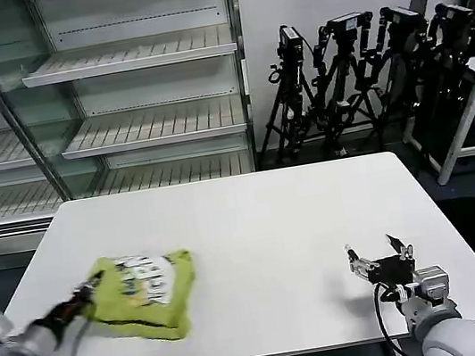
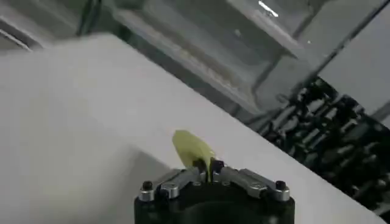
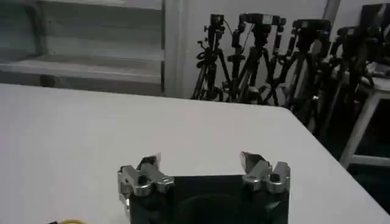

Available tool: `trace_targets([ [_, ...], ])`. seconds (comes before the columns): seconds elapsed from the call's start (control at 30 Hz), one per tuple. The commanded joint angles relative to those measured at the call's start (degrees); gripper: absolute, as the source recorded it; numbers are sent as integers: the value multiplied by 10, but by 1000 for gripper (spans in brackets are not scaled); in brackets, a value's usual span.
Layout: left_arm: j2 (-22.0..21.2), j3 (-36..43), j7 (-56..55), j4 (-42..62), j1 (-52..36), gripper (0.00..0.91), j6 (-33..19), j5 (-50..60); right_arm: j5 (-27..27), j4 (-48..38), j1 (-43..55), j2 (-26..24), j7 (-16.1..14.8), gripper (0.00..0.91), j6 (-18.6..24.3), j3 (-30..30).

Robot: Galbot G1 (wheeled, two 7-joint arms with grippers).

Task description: Fold and organize the clothes.

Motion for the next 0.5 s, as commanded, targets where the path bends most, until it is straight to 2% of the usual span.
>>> trace_targets([
  [0.03,129,-213,36,1,26,40,28,74,0,-14,37,5,-1,907,1,-25],
  [0.13,128,-178,36,-63,18,40,24,111,-3,-17,32,9,-2,907,3,-26],
  [0.23,90,-78,39,-128,26,40,11,176,-7,-17,23,11,-3,907,4,-24],
  [0.27,78,-30,42,-136,23,40,6,208,-9,-16,19,12,-3,907,5,-23],
  [0.3,47,62,46,-135,14,40,-4,256,-10,-16,15,14,-3,907,5,-20],
  [0.33,31,92,48,-126,9,40,-13,306,-11,-16,12,16,-2,907,5,-20],
  [0.4,-13,226,61,-84,-8,40,-32,411,-17,-9,-3,20,-3,907,5,-12],
  [0.5,-57,329,67,-23,-41,40,-48,479,-21,-2,-26,21,-4,907,7,2],
])
